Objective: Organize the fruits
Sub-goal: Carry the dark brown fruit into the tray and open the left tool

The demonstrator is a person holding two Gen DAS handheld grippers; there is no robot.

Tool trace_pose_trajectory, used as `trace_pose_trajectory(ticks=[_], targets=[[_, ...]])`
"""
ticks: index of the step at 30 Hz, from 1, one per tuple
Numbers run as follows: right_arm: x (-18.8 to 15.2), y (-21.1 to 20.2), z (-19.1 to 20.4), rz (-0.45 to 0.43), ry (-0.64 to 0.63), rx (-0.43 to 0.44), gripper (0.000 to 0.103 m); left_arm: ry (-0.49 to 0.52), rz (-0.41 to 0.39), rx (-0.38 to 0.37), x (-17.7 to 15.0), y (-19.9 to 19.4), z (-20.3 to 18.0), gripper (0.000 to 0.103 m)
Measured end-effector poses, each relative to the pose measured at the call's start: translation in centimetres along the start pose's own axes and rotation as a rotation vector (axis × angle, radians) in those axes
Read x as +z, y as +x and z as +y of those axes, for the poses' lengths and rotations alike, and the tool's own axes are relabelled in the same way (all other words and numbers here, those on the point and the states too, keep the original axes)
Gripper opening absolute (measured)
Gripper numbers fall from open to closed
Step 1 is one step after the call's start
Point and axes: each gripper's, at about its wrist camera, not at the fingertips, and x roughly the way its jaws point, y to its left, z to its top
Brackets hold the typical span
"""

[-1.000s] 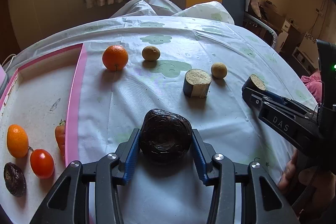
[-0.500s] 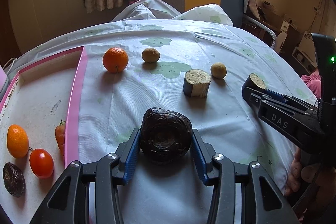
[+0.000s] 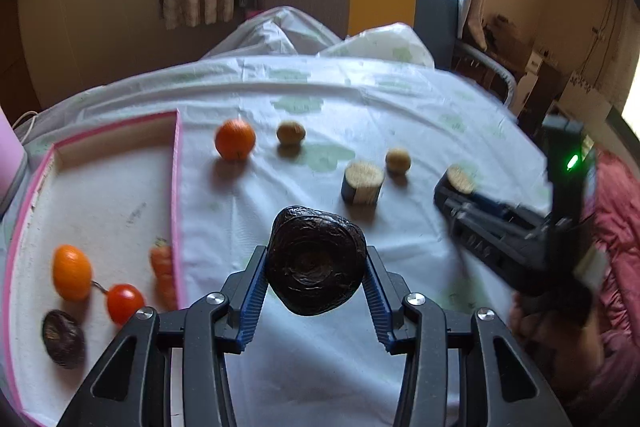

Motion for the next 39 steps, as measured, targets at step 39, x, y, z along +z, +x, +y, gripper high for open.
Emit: trace_pose_trajectory(ticks=[39], targets=[[0.0,0.1,1.0,0.009,-0.055,-0.058,0.036,-0.338,-0.030,0.338,-0.7,-3.8,18.7,0.055]])
